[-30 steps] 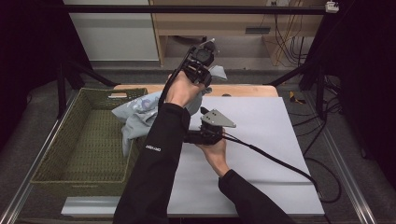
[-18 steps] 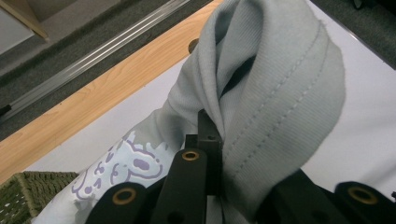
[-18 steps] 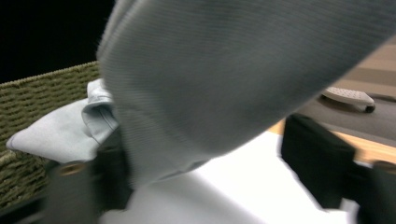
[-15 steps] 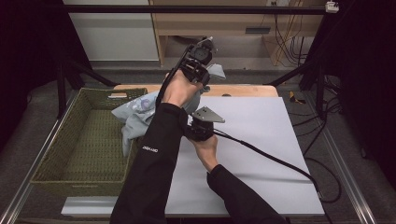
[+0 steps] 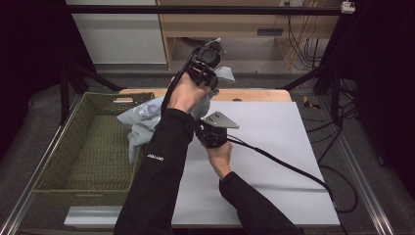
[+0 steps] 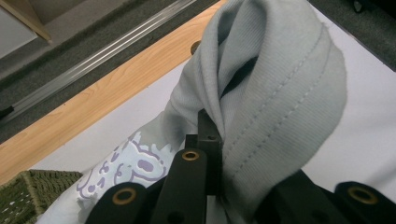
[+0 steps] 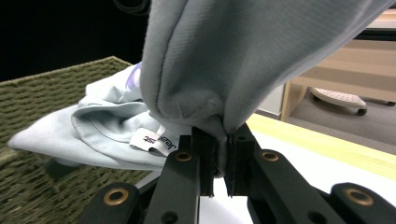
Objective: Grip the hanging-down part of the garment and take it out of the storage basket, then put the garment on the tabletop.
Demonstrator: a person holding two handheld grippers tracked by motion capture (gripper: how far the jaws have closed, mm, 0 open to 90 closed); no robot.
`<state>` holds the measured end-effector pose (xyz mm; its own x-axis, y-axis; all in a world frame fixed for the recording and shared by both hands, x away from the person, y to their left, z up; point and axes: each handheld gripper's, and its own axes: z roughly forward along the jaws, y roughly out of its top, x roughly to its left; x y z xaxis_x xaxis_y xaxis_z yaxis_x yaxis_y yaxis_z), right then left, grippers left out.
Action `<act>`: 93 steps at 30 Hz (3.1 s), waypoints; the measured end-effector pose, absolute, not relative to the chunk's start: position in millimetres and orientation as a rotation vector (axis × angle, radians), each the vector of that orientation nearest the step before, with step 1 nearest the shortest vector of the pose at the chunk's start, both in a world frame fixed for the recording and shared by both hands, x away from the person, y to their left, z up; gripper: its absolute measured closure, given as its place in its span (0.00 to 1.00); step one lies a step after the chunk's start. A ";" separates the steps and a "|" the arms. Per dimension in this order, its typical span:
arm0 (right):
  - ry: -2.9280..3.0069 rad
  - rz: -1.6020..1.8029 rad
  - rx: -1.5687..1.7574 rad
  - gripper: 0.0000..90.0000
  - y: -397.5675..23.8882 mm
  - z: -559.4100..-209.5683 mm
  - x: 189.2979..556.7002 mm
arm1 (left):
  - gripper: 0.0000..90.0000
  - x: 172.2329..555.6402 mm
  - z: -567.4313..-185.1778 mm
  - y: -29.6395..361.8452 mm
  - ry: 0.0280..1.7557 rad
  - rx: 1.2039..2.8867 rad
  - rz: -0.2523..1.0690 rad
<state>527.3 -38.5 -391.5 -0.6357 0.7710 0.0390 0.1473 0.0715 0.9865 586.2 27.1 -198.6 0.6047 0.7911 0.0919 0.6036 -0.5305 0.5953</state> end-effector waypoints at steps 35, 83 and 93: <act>1.725 1.523 0.804 0.94 -170.5 -353.3 454.4 | 0.94 568.9 -196.8 2.5 1.026 2.331 0.466; 1.715 1.618 0.979 0.01 -234.0 -399.0 416.3 | 0.94 552.0 -255.5 -14.1 0.884 2.346 0.422; 1.721 1.594 0.971 0.01 -248.4 -404.8 411.8 | 0.93 538.1 -296.5 -17.0 0.851 2.315 0.421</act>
